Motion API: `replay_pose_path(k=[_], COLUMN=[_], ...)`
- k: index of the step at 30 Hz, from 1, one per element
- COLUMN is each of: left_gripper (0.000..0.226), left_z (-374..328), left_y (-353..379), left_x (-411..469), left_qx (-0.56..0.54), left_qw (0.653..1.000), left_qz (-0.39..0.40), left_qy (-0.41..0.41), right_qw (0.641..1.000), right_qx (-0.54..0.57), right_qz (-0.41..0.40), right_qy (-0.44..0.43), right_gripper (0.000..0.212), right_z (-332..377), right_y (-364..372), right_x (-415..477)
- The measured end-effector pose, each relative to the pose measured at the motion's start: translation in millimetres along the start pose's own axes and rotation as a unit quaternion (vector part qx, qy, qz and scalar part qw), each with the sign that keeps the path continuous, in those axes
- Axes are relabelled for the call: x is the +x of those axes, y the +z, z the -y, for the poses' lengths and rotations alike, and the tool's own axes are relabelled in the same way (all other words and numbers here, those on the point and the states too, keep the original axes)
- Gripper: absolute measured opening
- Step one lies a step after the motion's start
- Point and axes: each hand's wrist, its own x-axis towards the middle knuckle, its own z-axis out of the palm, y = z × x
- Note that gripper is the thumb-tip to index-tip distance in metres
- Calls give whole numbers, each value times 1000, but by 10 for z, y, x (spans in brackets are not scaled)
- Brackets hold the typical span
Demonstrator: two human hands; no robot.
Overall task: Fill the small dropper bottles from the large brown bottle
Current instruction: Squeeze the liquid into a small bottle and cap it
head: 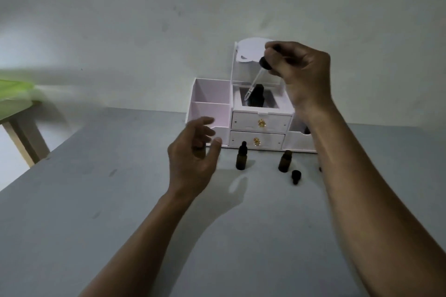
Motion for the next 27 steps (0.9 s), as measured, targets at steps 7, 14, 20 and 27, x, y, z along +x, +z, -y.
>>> replay_pose_path(k=[7, 14, 20, 27], left_gripper=[26, 51, 60, 60], left_z=[-305, -162, -8, 63], left_y=[636, 1207, 1496, 1639], left_x=[-286, -325, -315, -307], left_qx=[-93, -76, -39, -19], left_qw=[976, 947, 937, 938], left_qz=[182, 227, 232, 233], left_qy=[-74, -214, -258, -256], right_qw=[996, 986, 982, 978], right_qx=[-39, -41, -47, -60], right_qz=[-17, -30, -20, -12], right_qy=[74, 157, 180, 199], right_gripper=[9, 7, 5, 5], right_z=[-249, -649, -803, -900], right_y=[-770, -1008, -1036, -1037], right_x=[-89, -203, -231, -274])
